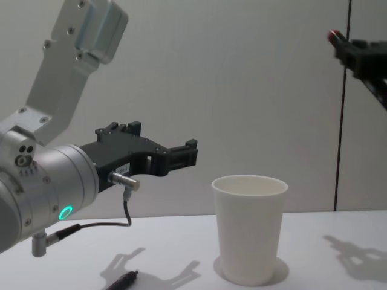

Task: Place the pen into the pen holder.

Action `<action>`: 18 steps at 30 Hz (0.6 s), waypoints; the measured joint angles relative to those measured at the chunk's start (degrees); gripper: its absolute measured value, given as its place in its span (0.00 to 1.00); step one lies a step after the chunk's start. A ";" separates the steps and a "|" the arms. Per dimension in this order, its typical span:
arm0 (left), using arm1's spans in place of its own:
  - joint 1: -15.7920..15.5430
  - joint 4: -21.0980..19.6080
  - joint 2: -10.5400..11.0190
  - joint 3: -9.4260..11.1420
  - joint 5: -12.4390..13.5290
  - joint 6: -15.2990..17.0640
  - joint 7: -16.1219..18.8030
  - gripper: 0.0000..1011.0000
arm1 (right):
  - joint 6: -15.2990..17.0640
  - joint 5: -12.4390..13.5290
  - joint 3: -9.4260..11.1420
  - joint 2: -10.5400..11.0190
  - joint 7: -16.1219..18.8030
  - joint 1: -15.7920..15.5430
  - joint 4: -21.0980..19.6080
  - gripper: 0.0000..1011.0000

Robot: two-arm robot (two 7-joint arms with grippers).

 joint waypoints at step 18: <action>0.00 0.00 0.00 0.00 0.00 0.00 0.00 0.99 | -10.23 -6.34 -5.58 -8.64 2.28 5.95 5.75 0.18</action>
